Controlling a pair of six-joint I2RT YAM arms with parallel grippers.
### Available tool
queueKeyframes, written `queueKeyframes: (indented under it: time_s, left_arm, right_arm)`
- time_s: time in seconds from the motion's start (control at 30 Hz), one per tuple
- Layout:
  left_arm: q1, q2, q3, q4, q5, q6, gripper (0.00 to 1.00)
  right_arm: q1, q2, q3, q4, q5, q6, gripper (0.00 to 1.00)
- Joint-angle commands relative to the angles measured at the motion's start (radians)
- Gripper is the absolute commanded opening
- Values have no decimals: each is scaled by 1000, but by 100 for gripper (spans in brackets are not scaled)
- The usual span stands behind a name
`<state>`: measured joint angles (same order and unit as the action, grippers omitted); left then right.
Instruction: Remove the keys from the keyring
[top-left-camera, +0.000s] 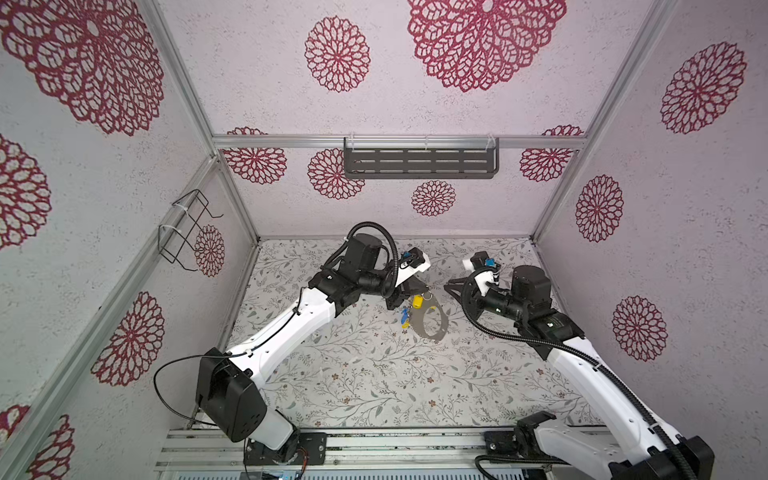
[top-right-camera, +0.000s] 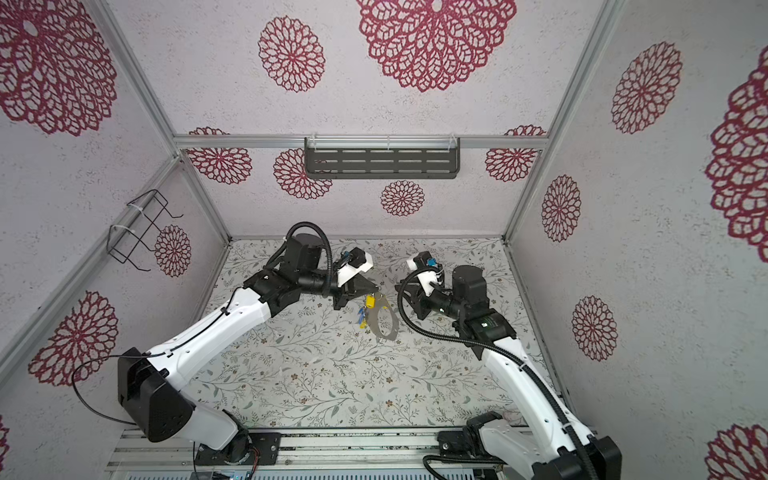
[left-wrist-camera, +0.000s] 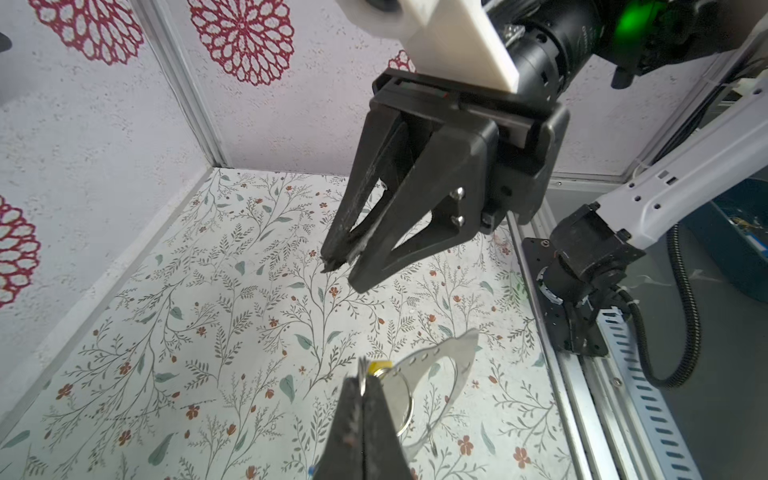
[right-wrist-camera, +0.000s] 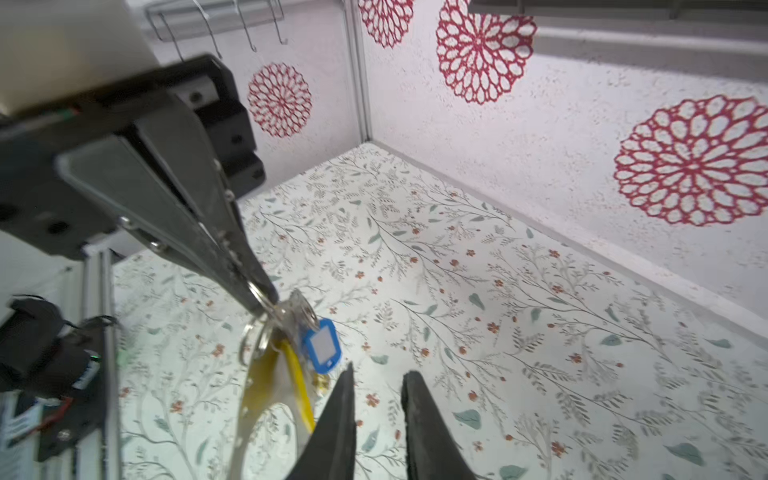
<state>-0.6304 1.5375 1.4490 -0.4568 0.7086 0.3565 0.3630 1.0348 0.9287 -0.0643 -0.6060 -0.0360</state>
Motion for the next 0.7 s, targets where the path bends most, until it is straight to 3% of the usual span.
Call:
queueKeyframes:
  time_s: [0.0,0.17,0.67]
  left_arm:
    - [-5,12,49,-134,46,76,0]
    - [-5,18,56,-146,52,78,0]
    - [-2,36,91,-149,78,68,0]
  right_arm:
    - [4,11,-8,126,-154,118,18]
    - [37,48,-19,150,-177,112,29]
    - [72,84,-41,196,-184,109,31]
